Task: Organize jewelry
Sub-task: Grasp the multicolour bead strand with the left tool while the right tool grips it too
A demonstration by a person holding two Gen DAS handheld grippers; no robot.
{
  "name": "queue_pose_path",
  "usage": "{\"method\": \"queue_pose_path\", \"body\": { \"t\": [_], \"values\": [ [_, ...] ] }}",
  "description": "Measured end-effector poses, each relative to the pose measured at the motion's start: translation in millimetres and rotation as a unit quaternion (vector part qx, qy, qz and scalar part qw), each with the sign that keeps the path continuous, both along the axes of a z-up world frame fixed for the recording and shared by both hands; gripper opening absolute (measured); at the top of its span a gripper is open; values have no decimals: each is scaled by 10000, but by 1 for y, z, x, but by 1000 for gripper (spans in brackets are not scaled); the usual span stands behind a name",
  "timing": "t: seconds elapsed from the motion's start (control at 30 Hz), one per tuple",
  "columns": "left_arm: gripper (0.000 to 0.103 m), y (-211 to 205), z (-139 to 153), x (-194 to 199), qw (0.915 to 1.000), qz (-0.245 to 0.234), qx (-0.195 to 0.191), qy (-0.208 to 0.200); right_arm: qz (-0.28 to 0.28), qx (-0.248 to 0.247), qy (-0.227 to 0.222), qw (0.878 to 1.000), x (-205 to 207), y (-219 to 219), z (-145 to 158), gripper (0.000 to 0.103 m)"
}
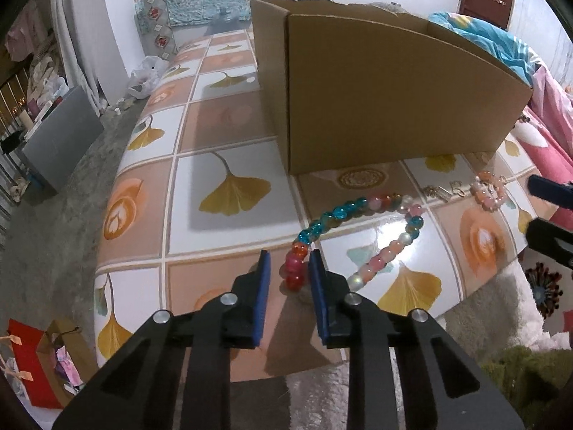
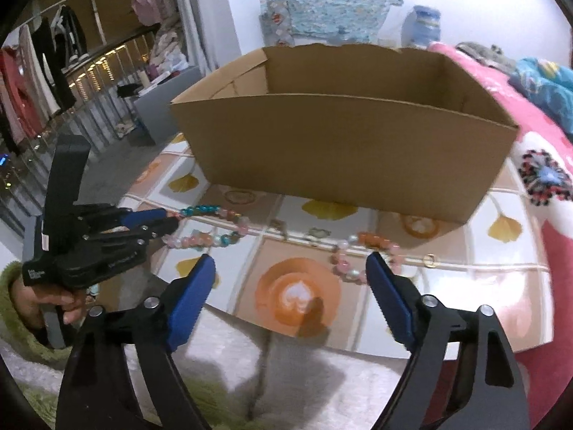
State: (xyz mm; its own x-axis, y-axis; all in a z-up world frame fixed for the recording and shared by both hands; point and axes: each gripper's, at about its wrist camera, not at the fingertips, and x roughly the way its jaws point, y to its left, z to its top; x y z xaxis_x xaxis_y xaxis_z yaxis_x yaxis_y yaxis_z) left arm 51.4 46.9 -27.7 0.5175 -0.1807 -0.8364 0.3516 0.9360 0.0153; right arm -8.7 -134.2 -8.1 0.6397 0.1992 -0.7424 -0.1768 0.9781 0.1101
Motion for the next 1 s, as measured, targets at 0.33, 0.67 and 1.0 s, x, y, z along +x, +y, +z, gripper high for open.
{"method": "queue_pose_path", "body": {
  "t": [0.33, 0.67, 1.0],
  "values": [
    [21, -2, -1, 0, 9999, -137, -91, -9, 569, 577, 386, 9960, 40, 36, -20, 36],
    [21, -3, -2, 3, 9997, -220, -92, -81, 625, 302, 579, 9959, 62, 48, -33, 25],
    [9, 0, -1, 6, 9991, -190, -349, -158, 683, 52, 582, 9960, 63, 51, -36, 8]
  ]
}}
